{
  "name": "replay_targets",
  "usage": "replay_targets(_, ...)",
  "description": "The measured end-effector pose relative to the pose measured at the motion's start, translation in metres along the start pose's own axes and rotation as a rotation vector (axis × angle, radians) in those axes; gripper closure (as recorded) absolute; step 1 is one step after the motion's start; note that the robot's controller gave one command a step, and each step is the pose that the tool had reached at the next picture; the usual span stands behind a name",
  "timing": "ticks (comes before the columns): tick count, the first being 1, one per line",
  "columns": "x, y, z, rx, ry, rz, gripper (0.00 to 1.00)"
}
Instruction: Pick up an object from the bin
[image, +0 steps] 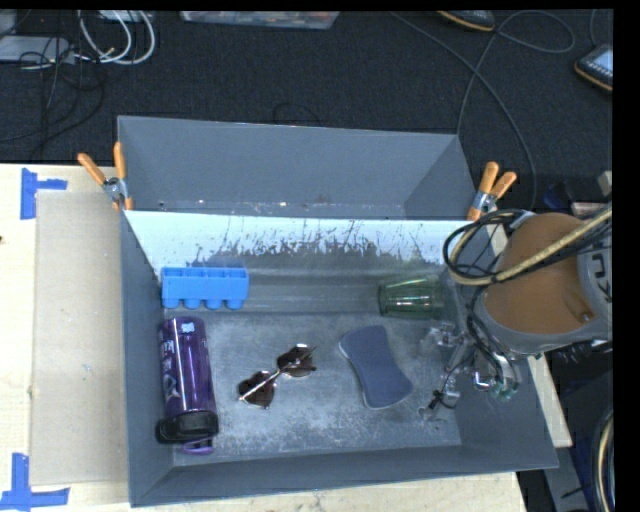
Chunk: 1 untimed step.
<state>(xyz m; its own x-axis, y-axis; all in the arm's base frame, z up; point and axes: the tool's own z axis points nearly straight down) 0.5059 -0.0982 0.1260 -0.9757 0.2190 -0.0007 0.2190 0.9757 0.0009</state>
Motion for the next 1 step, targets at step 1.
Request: replay_targets(1, -0.0095, 0.0498, 0.0245, -0.003, 0.006, -0.375, 0.00)
